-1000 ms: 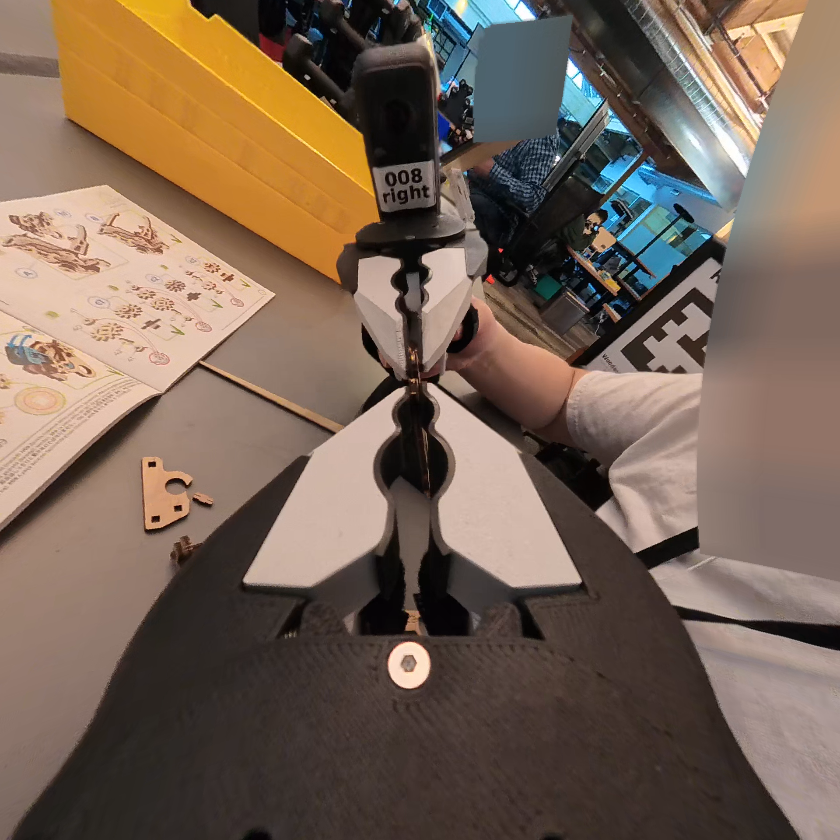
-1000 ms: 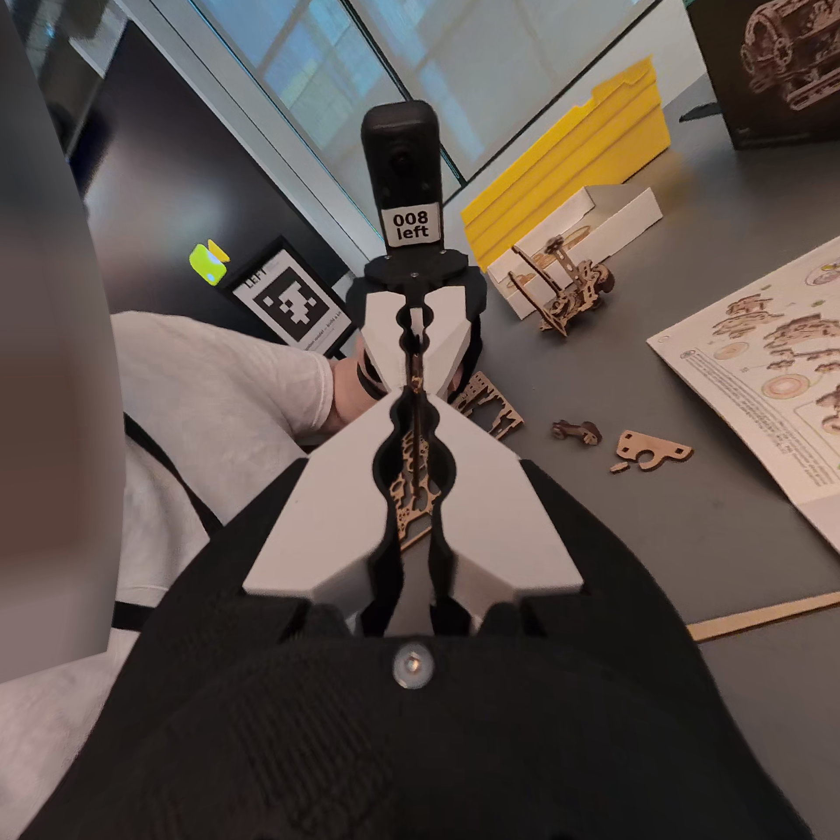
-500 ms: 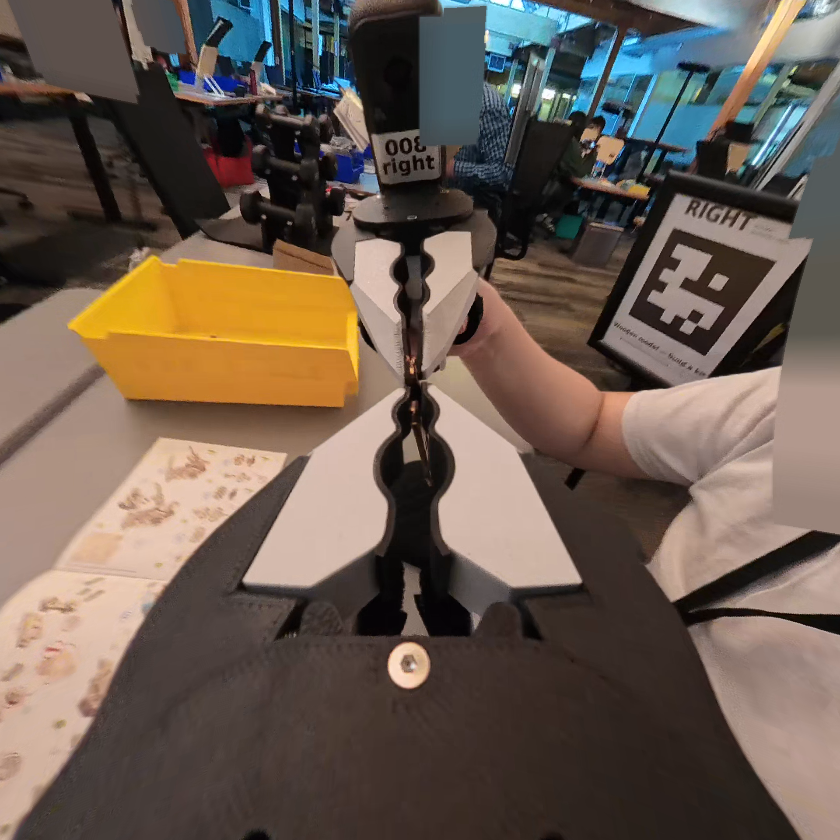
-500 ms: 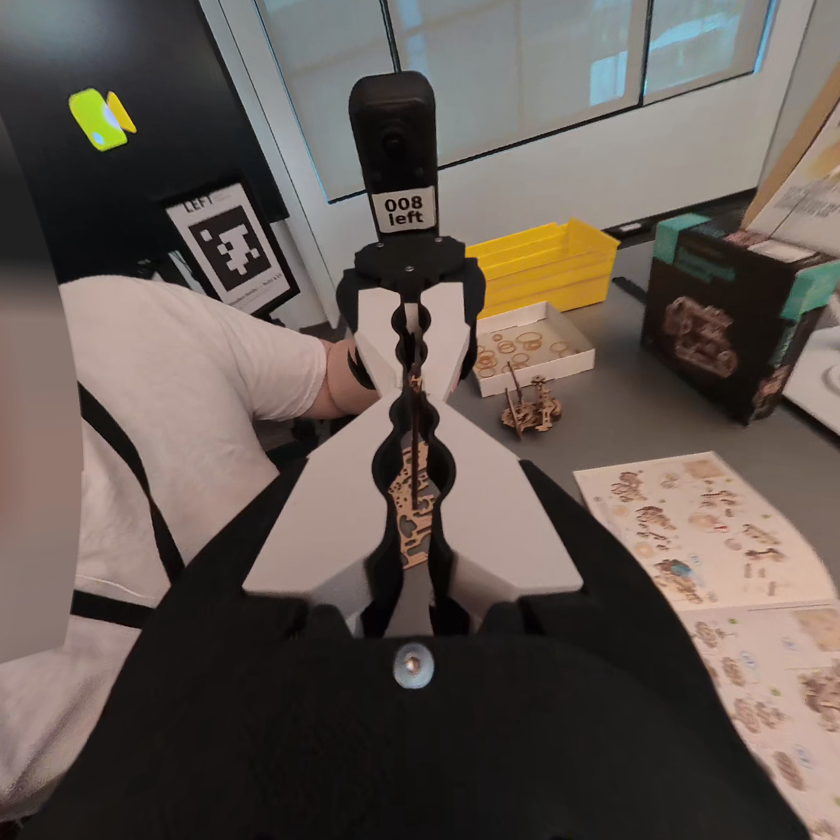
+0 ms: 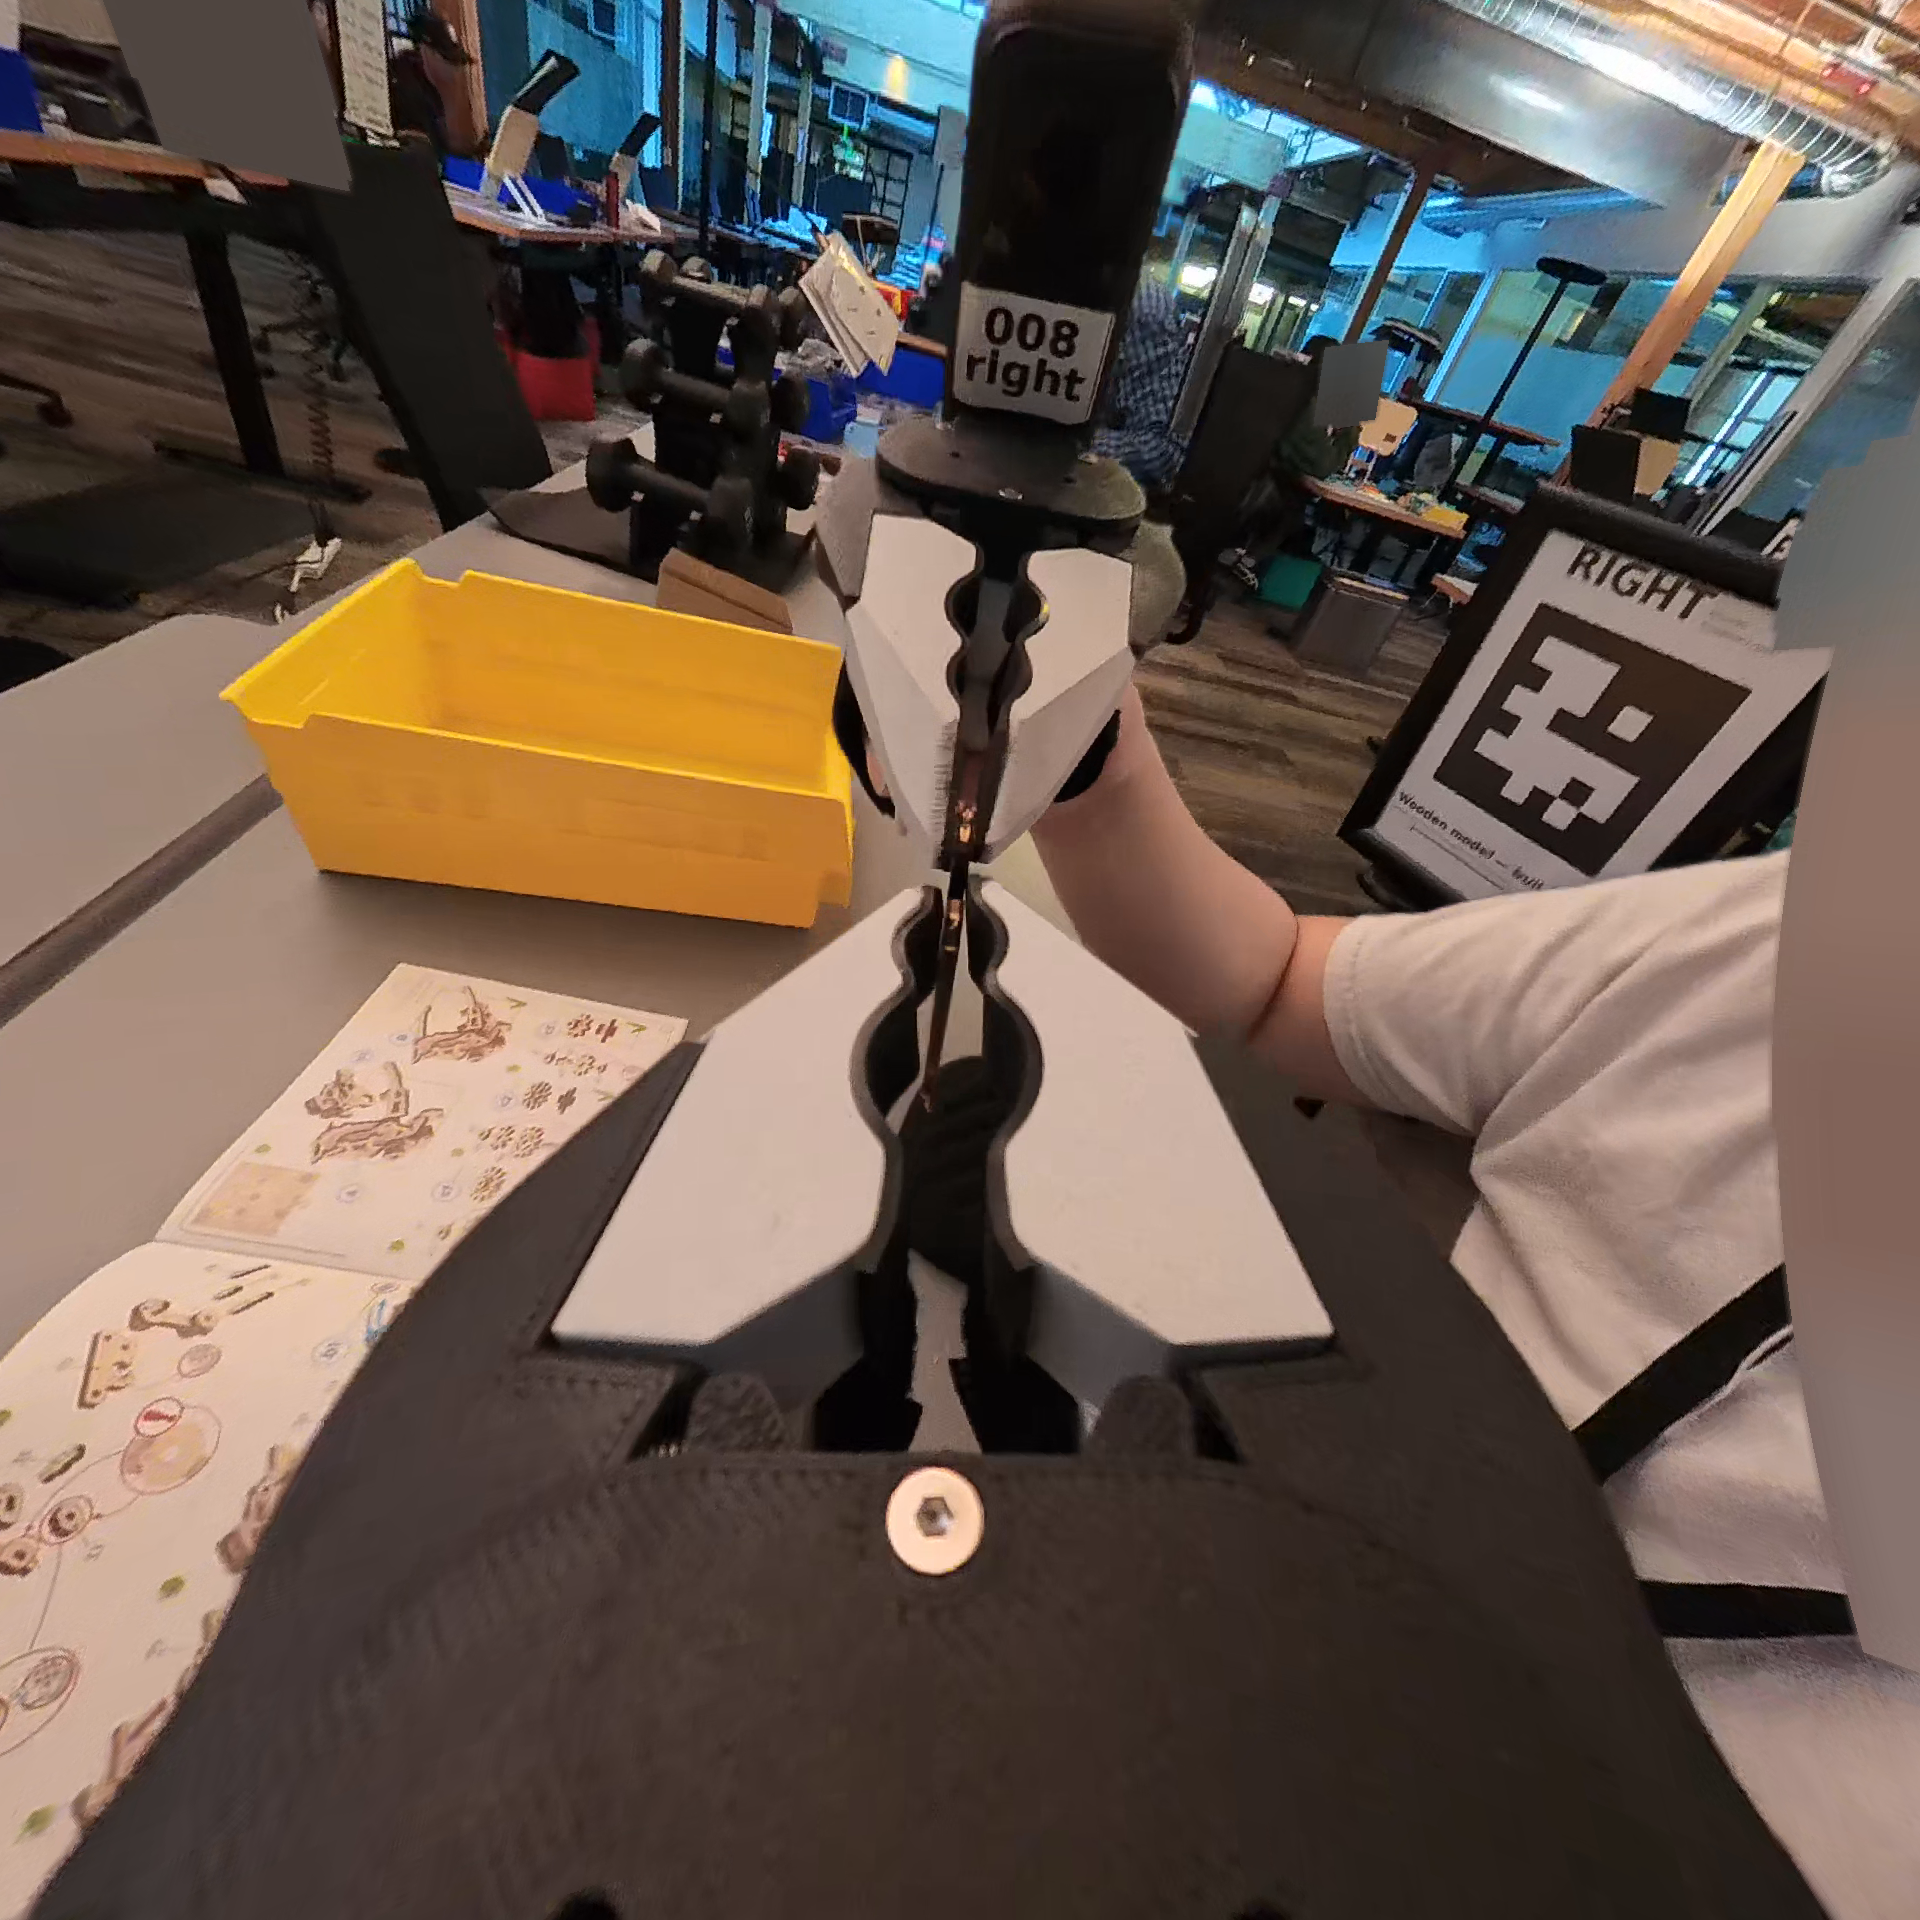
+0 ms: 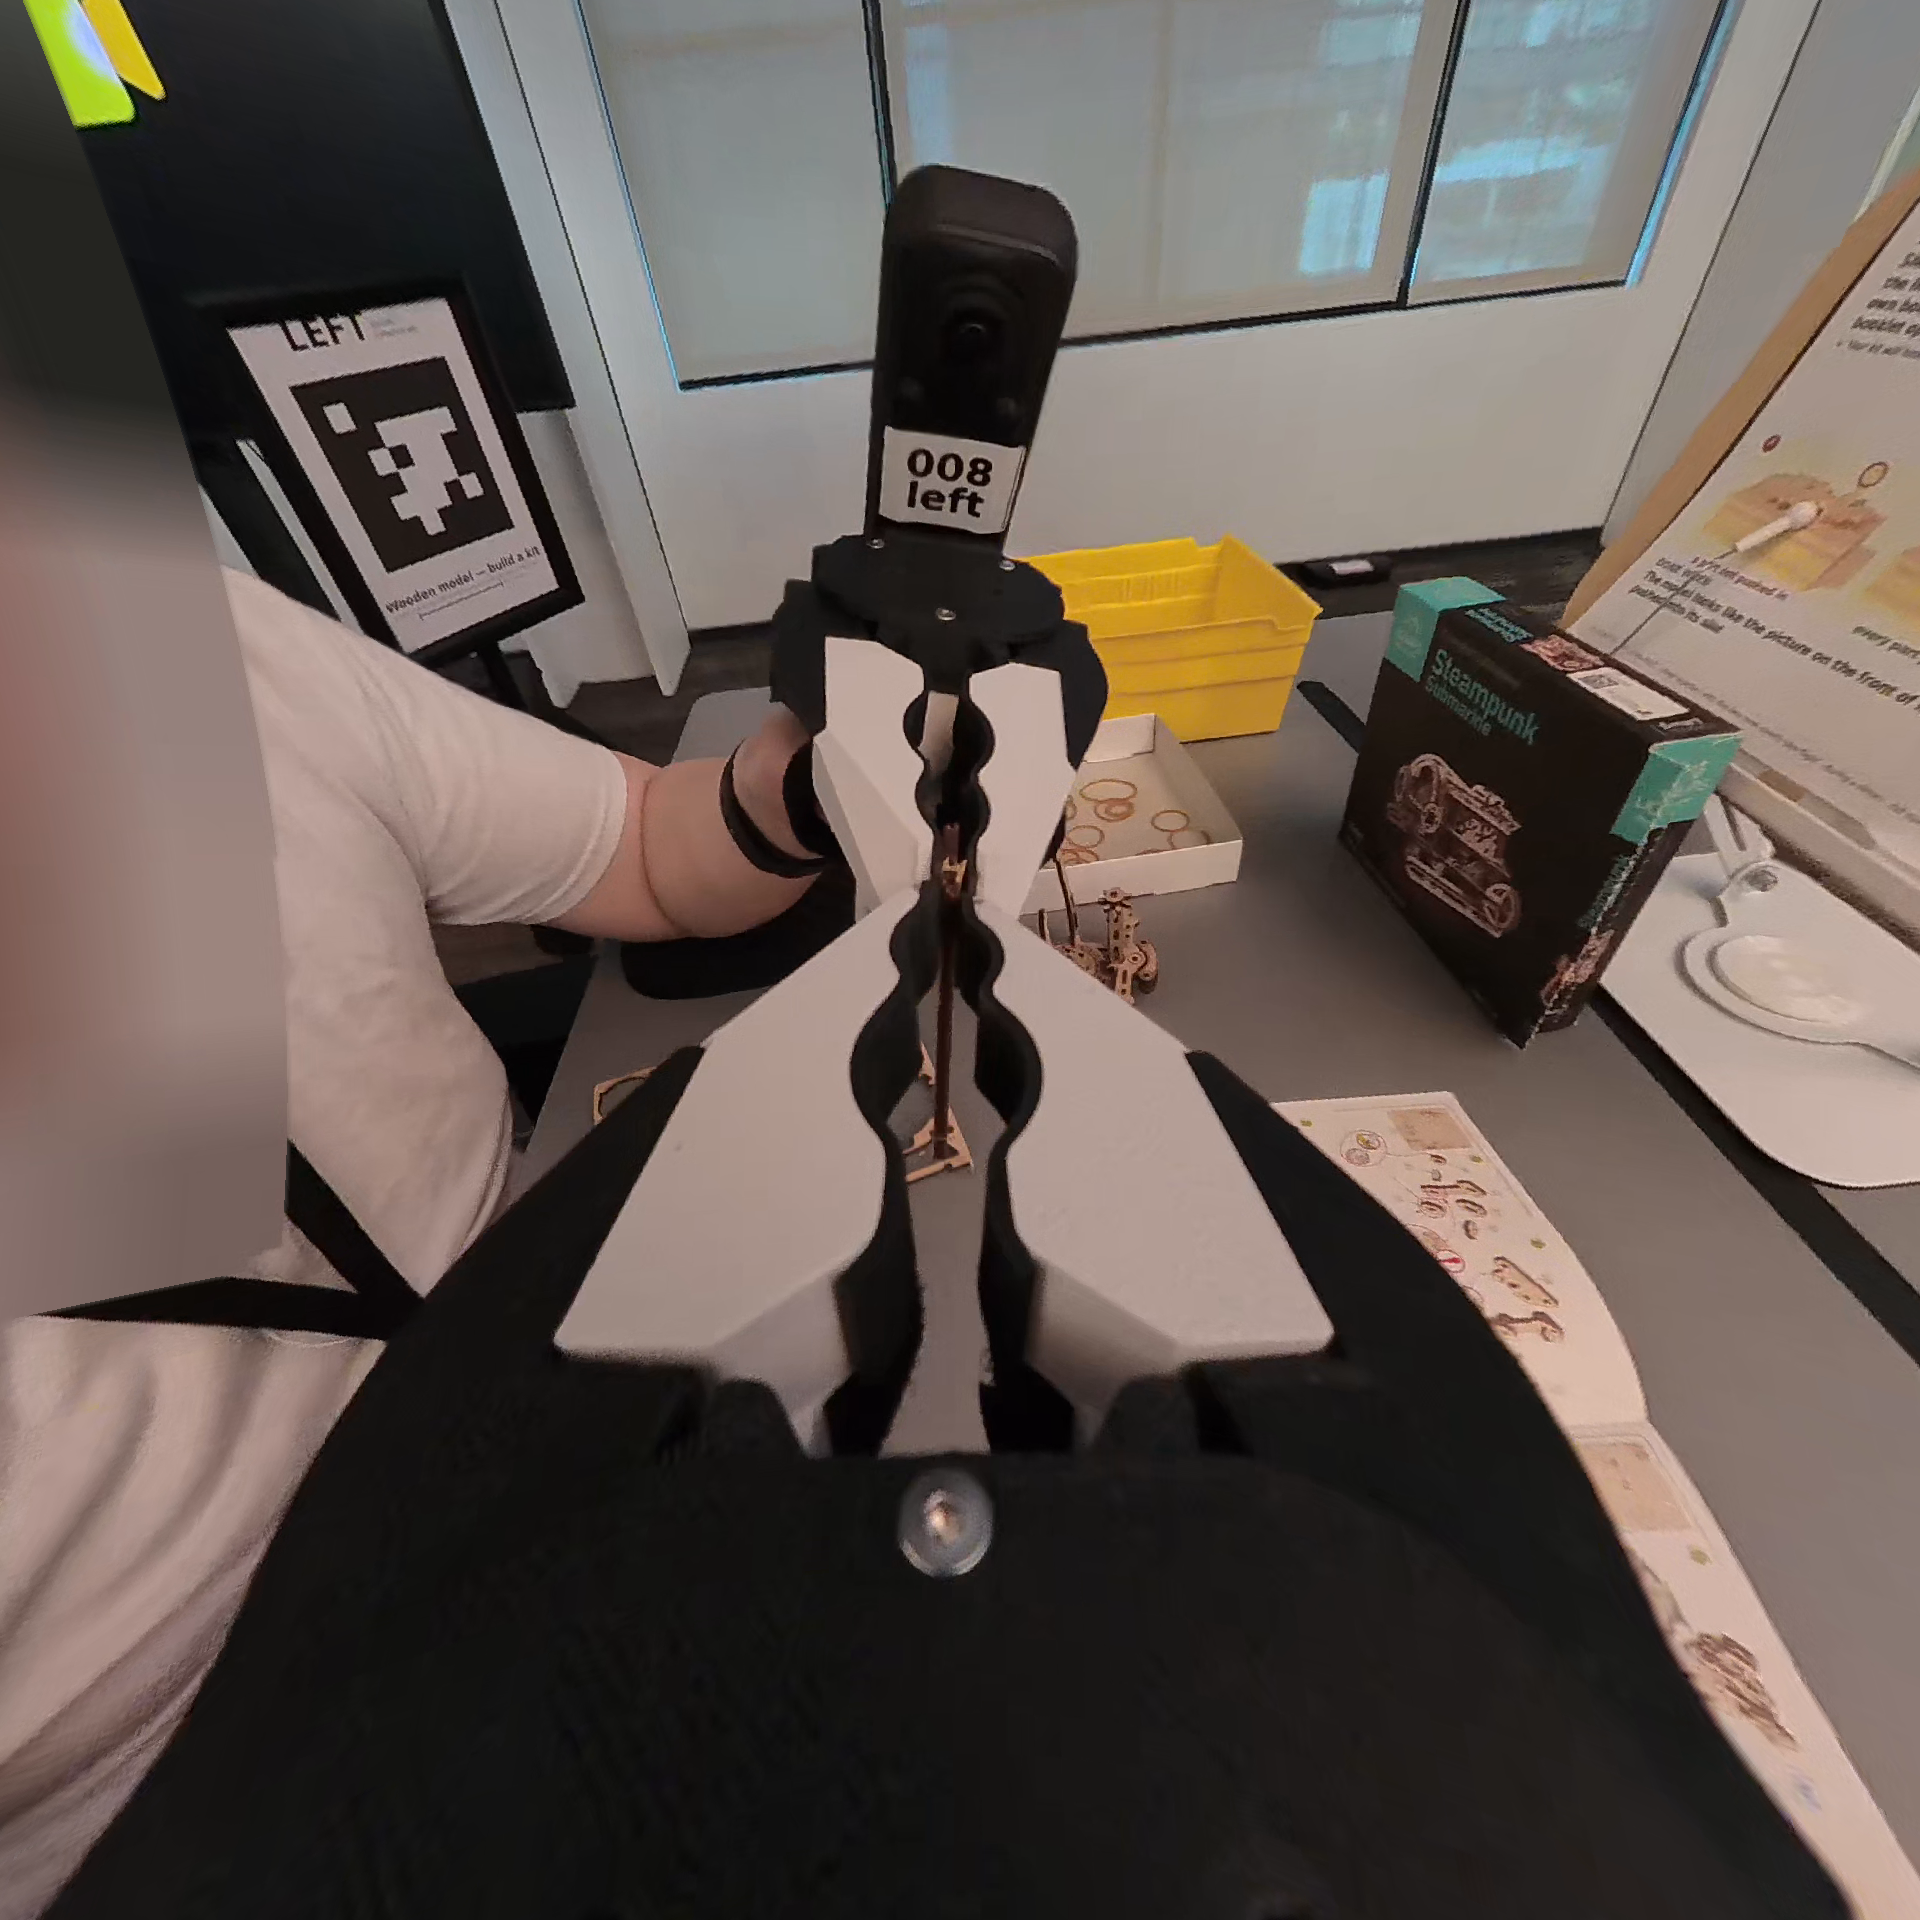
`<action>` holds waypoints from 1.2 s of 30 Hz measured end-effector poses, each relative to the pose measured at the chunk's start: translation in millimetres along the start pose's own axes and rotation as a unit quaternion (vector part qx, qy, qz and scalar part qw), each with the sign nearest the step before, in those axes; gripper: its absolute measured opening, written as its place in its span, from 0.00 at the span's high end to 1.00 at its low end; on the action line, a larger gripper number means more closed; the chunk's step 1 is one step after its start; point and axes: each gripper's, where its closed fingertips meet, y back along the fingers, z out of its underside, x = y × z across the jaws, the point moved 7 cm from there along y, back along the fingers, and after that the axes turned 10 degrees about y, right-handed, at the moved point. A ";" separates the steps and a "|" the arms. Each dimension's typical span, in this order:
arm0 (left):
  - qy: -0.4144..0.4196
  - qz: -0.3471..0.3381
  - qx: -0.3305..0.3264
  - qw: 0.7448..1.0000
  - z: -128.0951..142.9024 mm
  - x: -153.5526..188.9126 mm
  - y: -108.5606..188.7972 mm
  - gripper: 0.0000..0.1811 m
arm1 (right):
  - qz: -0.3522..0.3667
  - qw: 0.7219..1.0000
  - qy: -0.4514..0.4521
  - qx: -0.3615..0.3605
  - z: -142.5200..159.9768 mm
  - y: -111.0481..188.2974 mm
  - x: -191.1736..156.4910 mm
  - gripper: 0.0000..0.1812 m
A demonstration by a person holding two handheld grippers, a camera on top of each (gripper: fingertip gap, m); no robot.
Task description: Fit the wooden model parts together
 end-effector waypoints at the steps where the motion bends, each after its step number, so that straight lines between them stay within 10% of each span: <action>1: -0.006 -0.005 -0.005 1.000 2.5 -2.4 -0.4 0.99 | -0.004 1.000 -0.011 0.002 5.1 -0.3 1.5 1.00; 18: 0.085 0.009 -0.087 0.993 68.1 -22.3 -16.1 1.00 | -0.076 0.975 -0.201 0.063 102.9 -2.5 -14.7 1.00; 36: 0.124 0.090 -0.099 0.983 88.0 -30.6 -13.6 1.00 | -0.128 0.964 -0.219 0.079 121.5 -11.9 -23.0 1.00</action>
